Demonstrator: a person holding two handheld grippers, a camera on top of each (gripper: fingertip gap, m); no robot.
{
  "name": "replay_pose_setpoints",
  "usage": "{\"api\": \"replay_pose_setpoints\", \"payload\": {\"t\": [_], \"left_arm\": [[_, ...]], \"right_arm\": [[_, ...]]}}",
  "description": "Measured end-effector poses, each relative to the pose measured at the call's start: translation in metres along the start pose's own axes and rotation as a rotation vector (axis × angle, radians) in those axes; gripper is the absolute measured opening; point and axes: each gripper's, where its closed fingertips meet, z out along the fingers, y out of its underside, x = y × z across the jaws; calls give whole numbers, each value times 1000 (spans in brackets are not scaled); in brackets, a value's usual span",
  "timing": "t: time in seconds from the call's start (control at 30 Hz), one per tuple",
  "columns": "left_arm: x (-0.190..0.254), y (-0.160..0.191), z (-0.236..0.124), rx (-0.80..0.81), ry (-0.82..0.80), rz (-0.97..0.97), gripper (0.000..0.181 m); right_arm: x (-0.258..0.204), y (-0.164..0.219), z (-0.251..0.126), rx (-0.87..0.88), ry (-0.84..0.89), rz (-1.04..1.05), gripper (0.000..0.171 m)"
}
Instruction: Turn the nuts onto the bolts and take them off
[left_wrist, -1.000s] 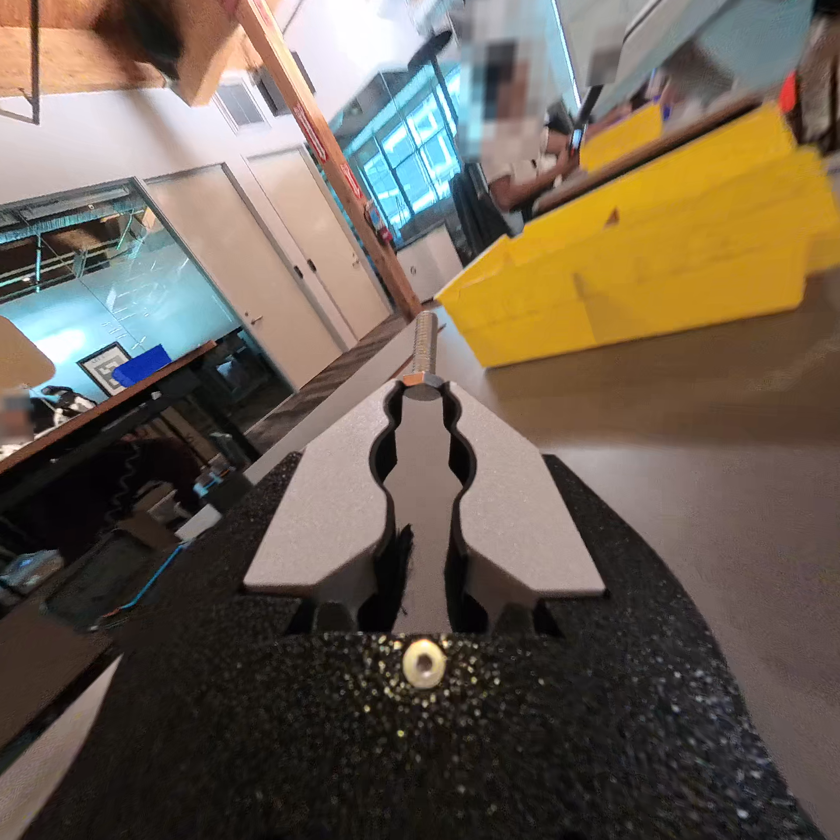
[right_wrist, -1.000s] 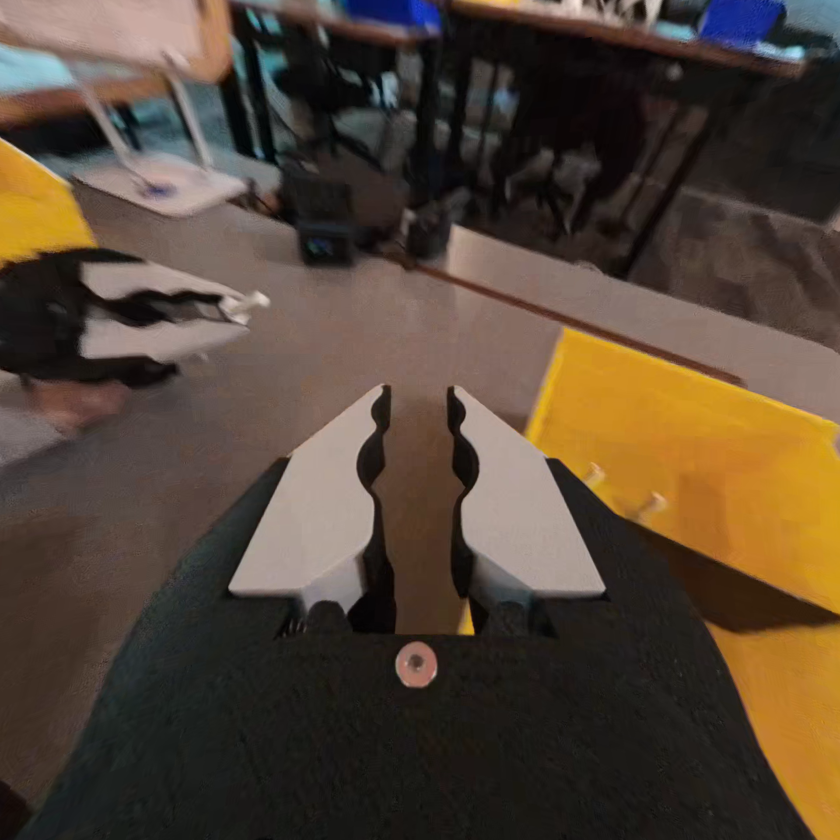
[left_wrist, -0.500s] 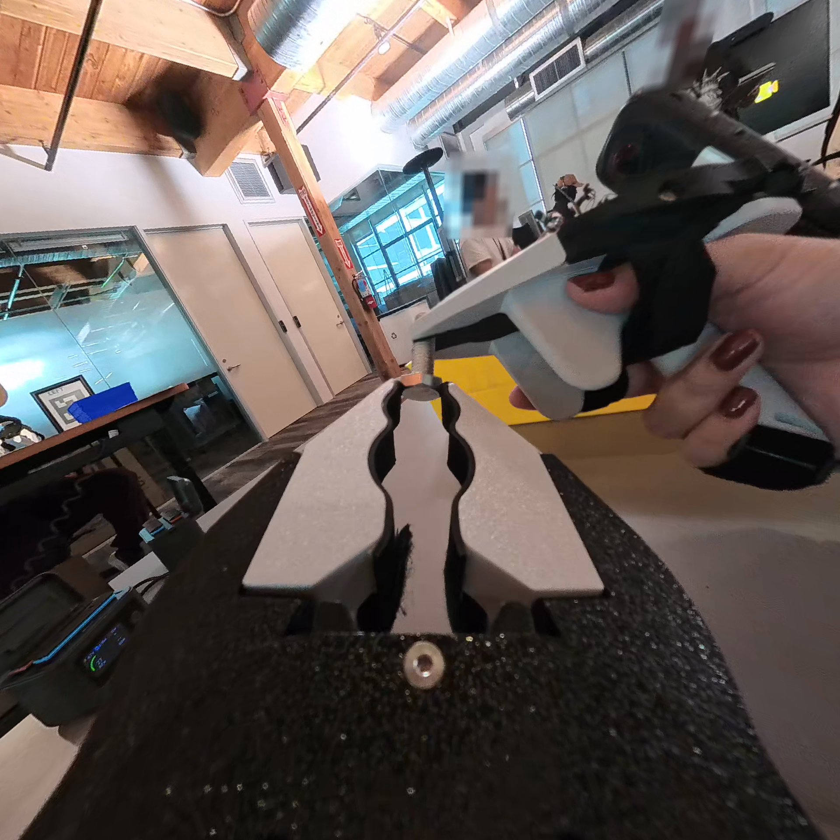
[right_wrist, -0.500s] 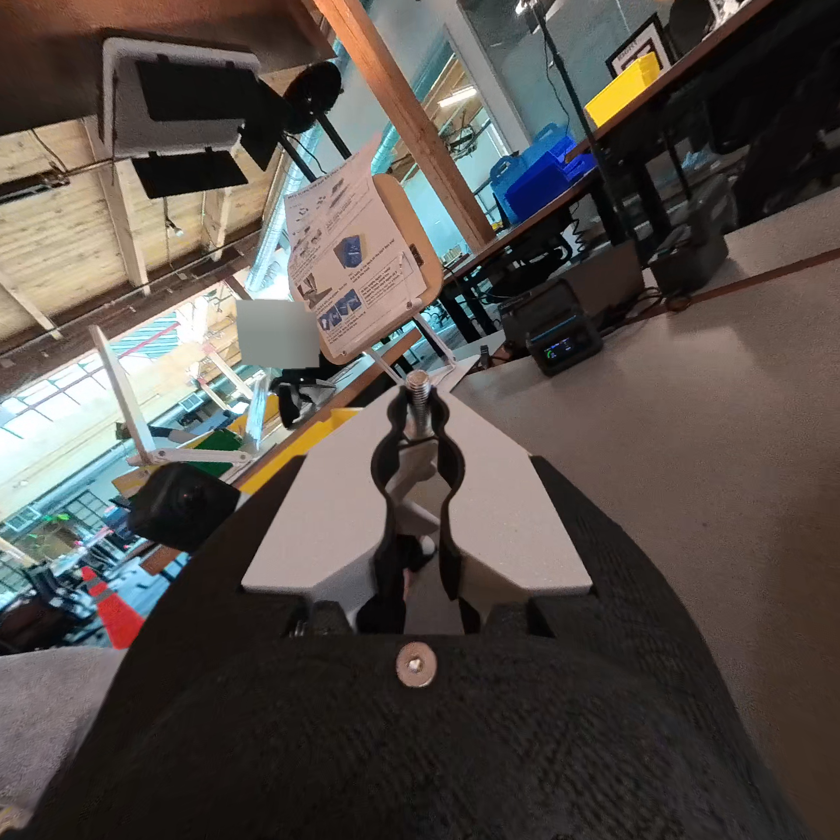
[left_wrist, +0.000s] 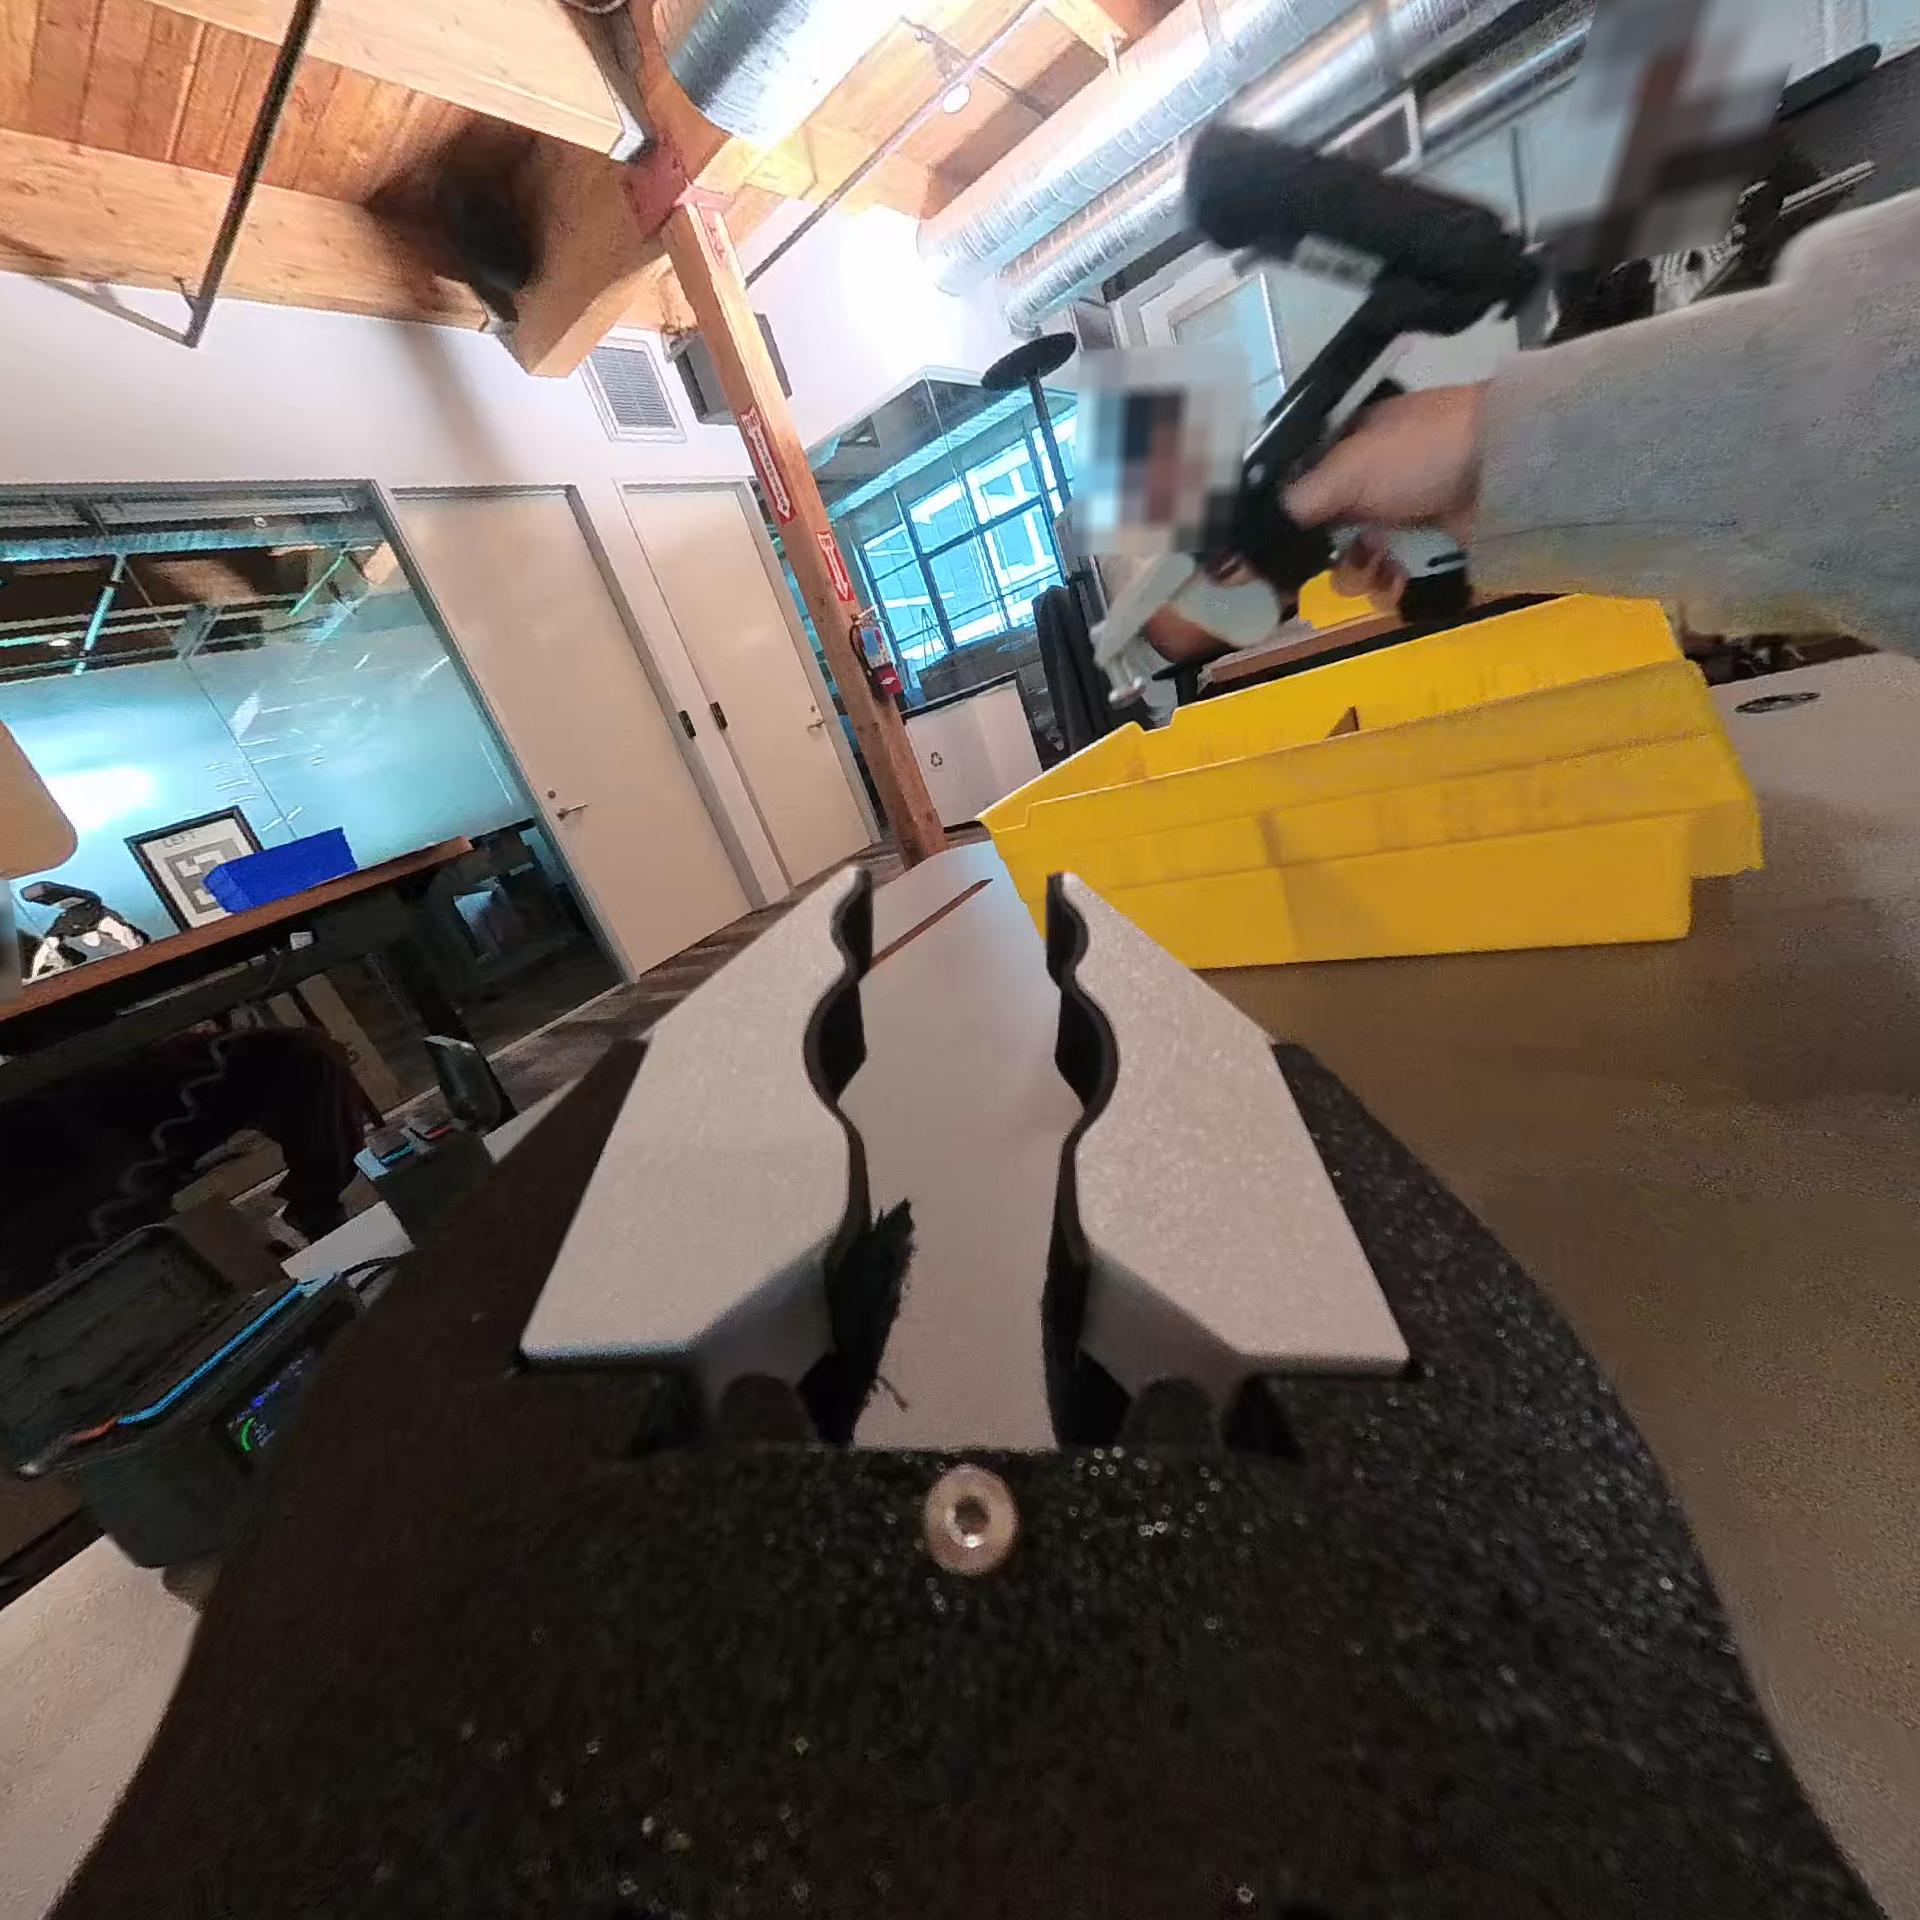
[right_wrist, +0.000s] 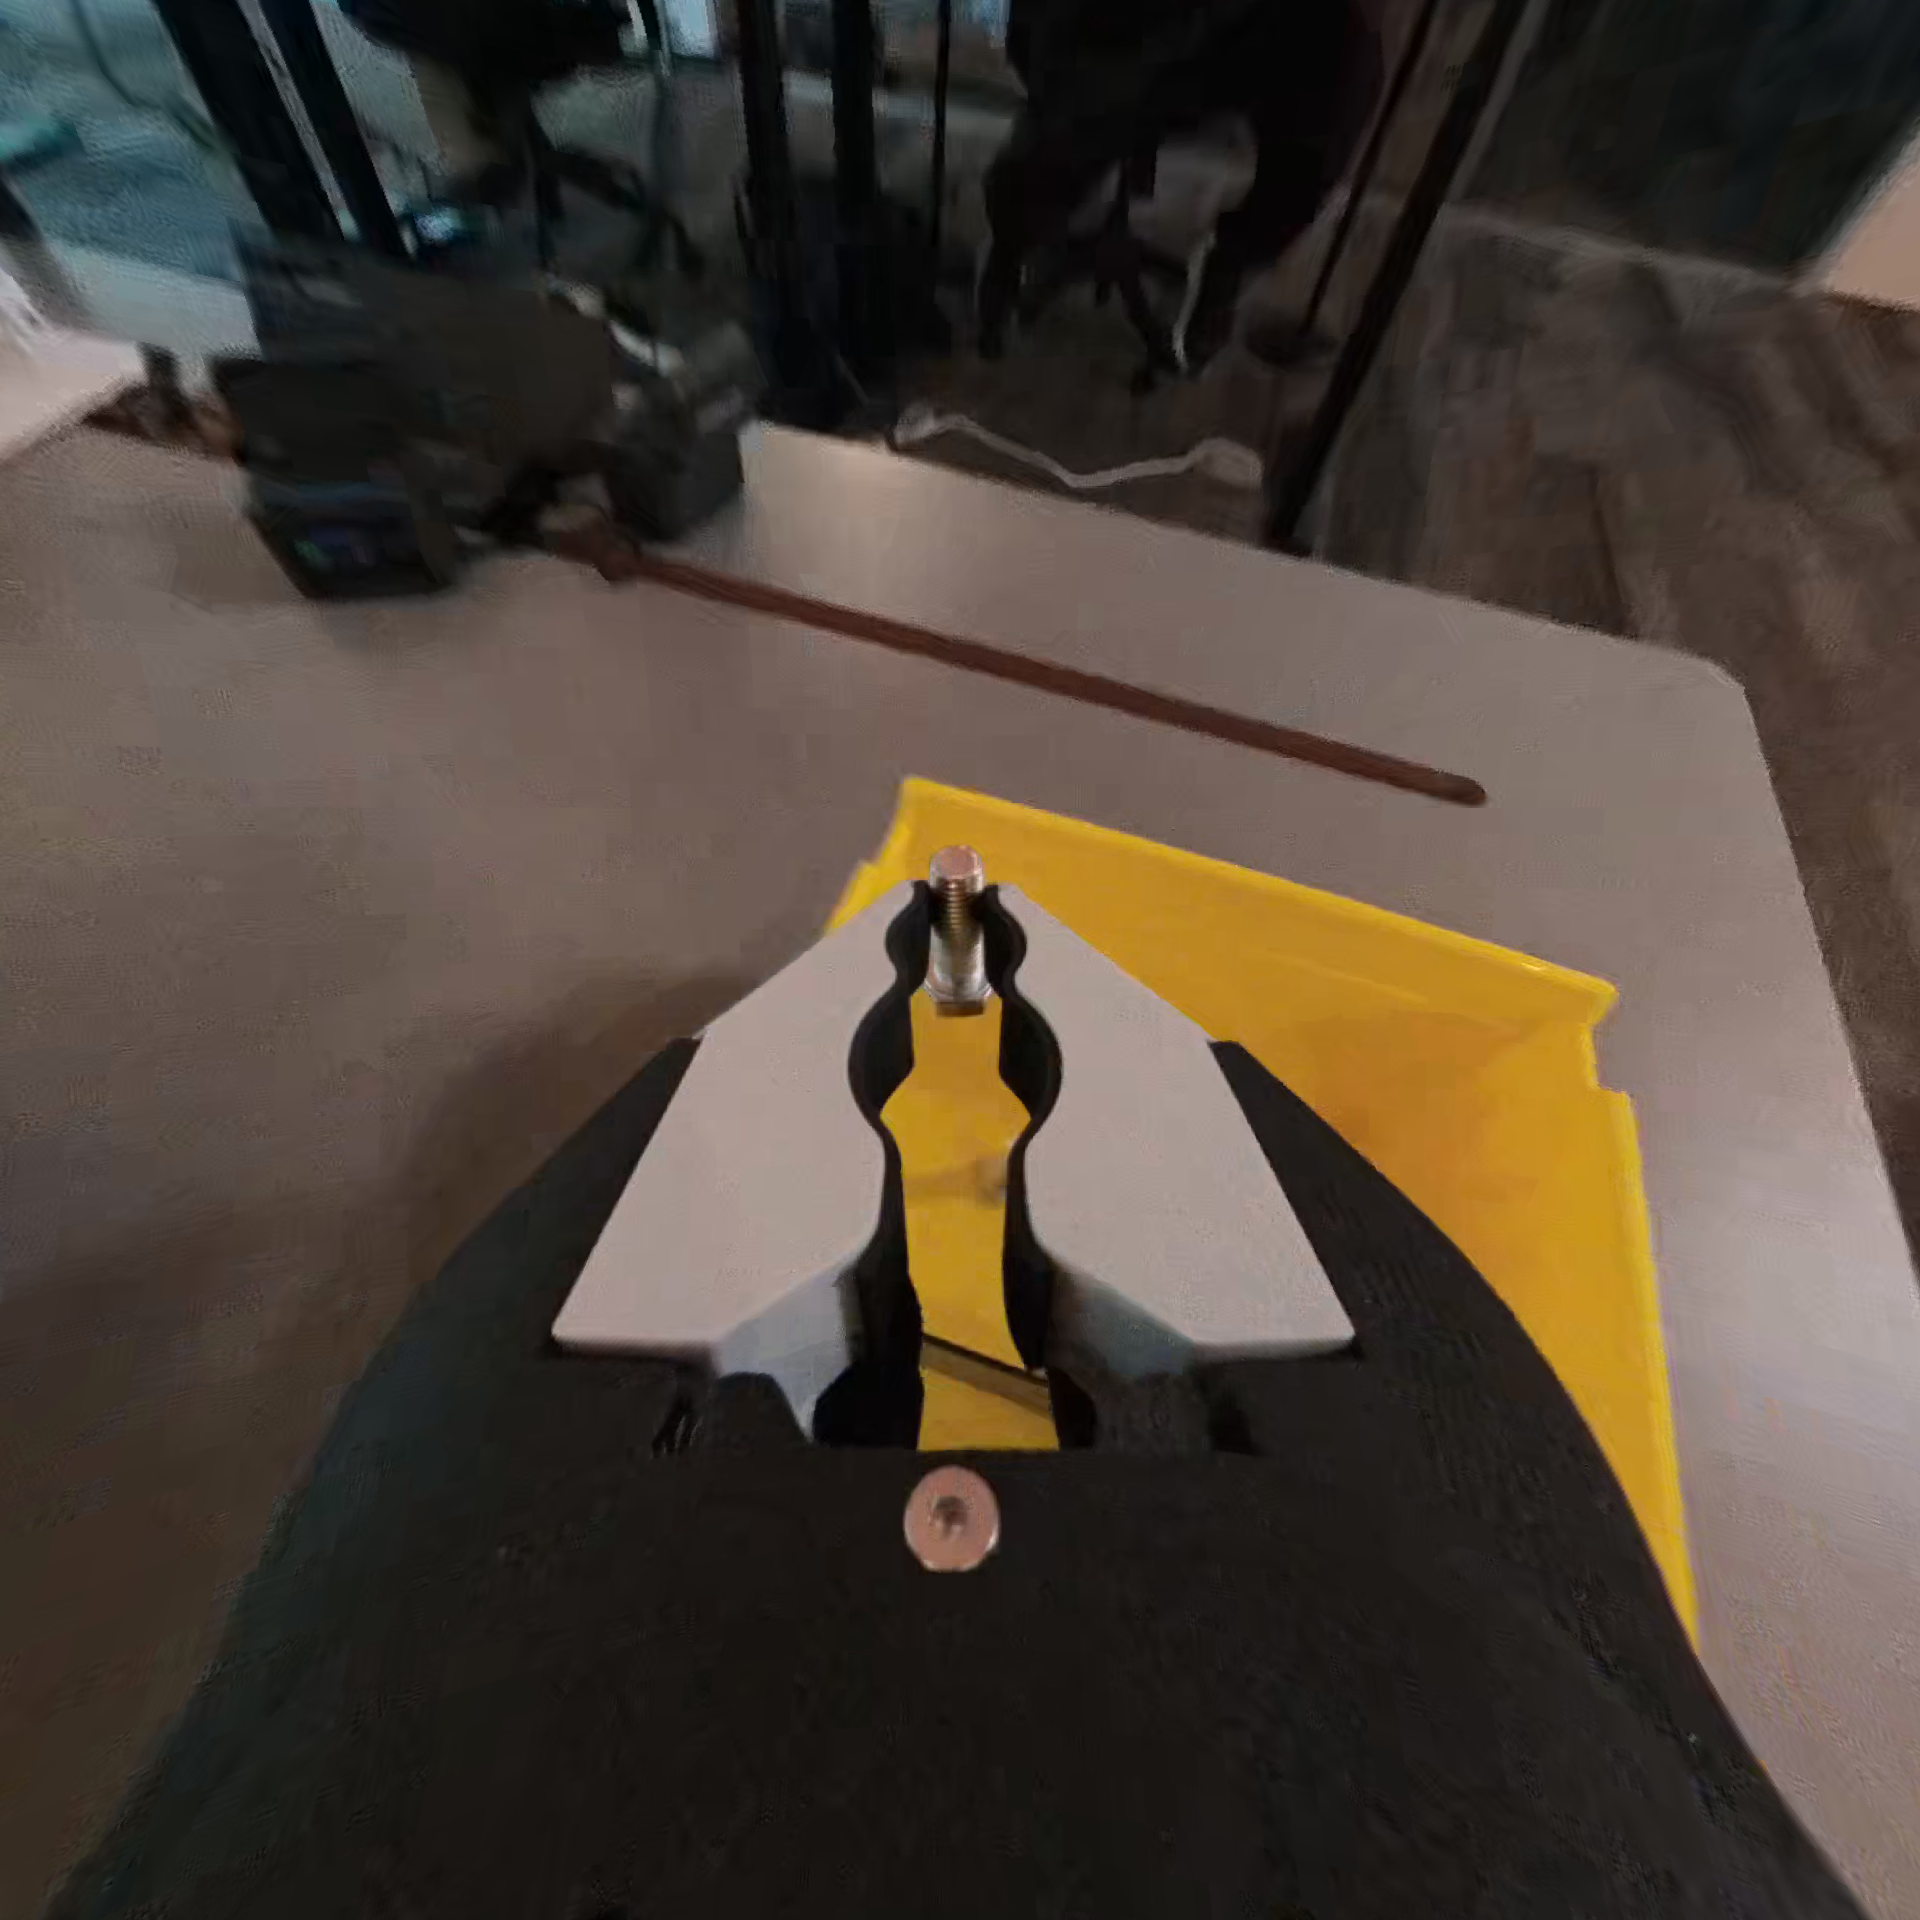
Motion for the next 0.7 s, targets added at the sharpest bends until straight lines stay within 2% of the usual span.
{"api": "replay_pose_setpoints", "payload": {"t": [0.1, 0.2, 0.33, 0.53, 0.63, 0.7], "left_arm": [[2, 3, 1, -14, 8, 6, 29], [3, 5, 1, -27, 13, 18, 28], [2, 8, 1, -43, 12, 25, 26], [1, 11, 2, -56, 16, 19, 25], [4, 13, 2, -71, 39, -8, 20], [1, 12, 1, -68, 28, -7, 20]], "right_arm": [[28, 45, 33, -268, -32, -80, 8], [40, 81, 55, -453, -83, -117, 8], [48, 103, 73, -564, -97, -140, 8], [58, 123, 79, -696, -79, -207, 10], [64, 125, 74, -724, -38, -250, 20], [74, 111, 65, -685, 52, -286, 25]]}}
